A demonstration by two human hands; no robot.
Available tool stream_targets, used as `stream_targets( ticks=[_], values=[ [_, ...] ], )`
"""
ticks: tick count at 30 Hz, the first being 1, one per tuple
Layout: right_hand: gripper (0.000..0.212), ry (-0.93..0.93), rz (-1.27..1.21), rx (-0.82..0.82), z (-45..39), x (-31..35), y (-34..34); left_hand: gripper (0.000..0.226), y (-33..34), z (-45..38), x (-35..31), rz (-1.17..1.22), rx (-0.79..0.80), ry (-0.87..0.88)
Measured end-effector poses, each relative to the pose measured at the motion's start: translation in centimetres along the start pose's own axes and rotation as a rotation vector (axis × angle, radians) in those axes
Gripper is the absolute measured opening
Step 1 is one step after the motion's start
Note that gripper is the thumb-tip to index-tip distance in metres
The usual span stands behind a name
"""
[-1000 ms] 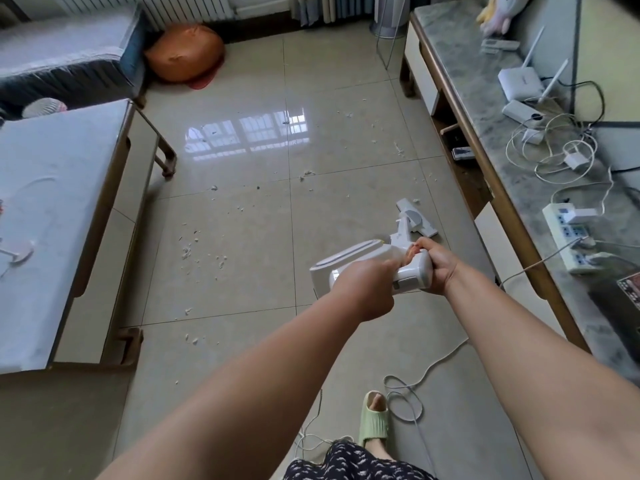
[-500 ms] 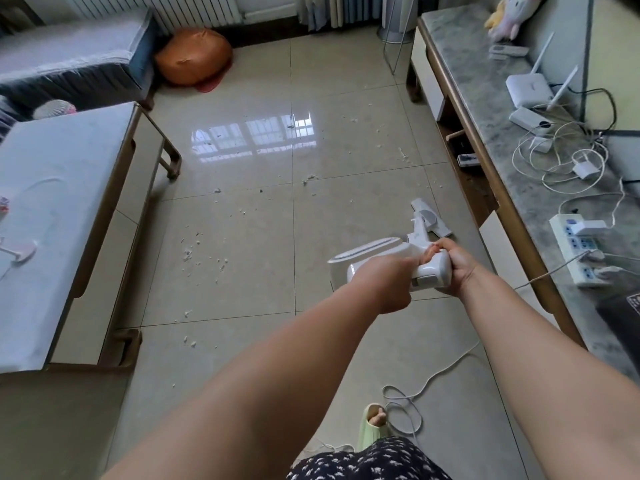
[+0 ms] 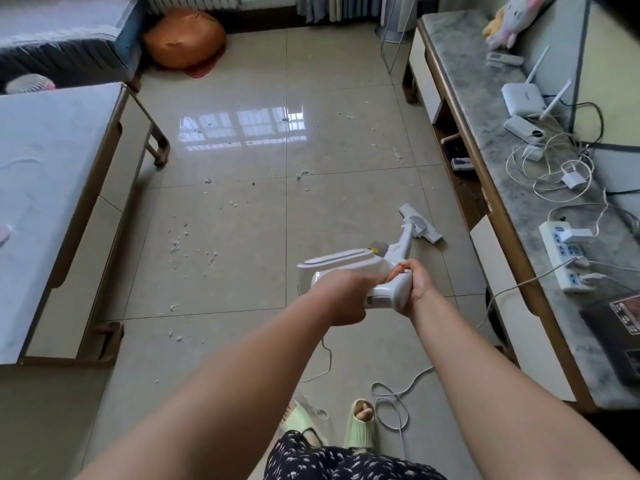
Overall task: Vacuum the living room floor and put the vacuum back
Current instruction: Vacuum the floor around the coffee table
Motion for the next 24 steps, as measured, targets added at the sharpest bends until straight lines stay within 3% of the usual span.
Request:
stream_targets(
  ticks=[15,24],
  values=[
    [0.024,-0.097,0.032,-0.102,-6.7,-1.1,6.1,0.058,-2.9,-4.2,9.8,-0.025,0.000,0.146],
    [0.022,-0.119,0.038,-0.126,-12.4,1.0,6.5,0.040,-0.7,-10.0,13.7,0.020,0.025,0.161]
  ],
)
Point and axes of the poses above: each hand's wrist, its own z-axis away from the middle knuckle, its own y-axis out of the palm, x = y × z, the point moved 10 cm from there along -z, towards the middle knuckle, and after that the axes turned 2 degrees about x, right-handed, at the moved point
